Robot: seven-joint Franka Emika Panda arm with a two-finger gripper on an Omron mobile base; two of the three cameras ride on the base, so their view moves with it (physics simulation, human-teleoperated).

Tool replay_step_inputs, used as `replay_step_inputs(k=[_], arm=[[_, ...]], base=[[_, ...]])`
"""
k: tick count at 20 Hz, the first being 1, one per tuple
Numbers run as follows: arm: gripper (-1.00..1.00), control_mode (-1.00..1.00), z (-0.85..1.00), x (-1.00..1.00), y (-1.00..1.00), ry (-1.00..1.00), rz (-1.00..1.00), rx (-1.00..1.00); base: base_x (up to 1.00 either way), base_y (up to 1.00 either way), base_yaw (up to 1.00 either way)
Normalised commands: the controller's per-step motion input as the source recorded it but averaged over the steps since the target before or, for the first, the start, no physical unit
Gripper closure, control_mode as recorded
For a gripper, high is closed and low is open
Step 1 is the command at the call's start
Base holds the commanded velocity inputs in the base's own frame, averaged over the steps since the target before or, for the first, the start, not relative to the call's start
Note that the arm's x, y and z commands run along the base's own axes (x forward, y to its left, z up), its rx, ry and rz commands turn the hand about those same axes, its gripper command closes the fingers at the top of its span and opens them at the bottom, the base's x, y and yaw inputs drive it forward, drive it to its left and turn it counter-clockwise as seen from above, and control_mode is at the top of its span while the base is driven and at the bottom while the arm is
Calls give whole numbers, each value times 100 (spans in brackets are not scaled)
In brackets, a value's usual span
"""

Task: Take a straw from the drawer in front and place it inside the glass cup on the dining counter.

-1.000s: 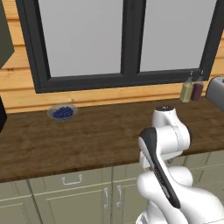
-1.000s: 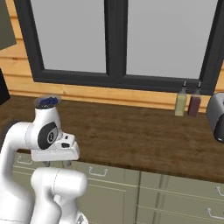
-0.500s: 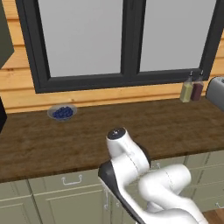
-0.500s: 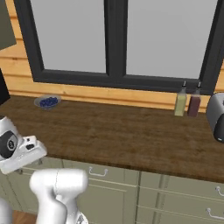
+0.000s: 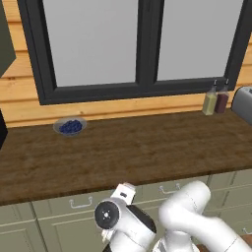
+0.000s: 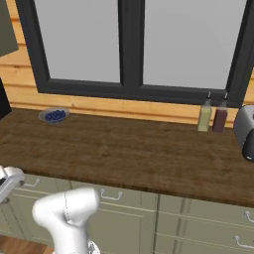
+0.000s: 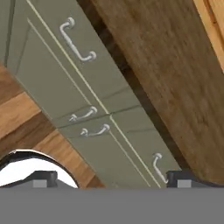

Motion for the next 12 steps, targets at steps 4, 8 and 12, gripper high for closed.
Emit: replay_step_inputs(k=[4,8,12], arm=[[-100,-100,-41,0,31,-56,33,-12],[-100,-100,-17,0,44,-24,14,-6],[-100,-100,0,6,72,14,0,-21]], base=[[0,0,0],[0,0,0],[0,0,0]])
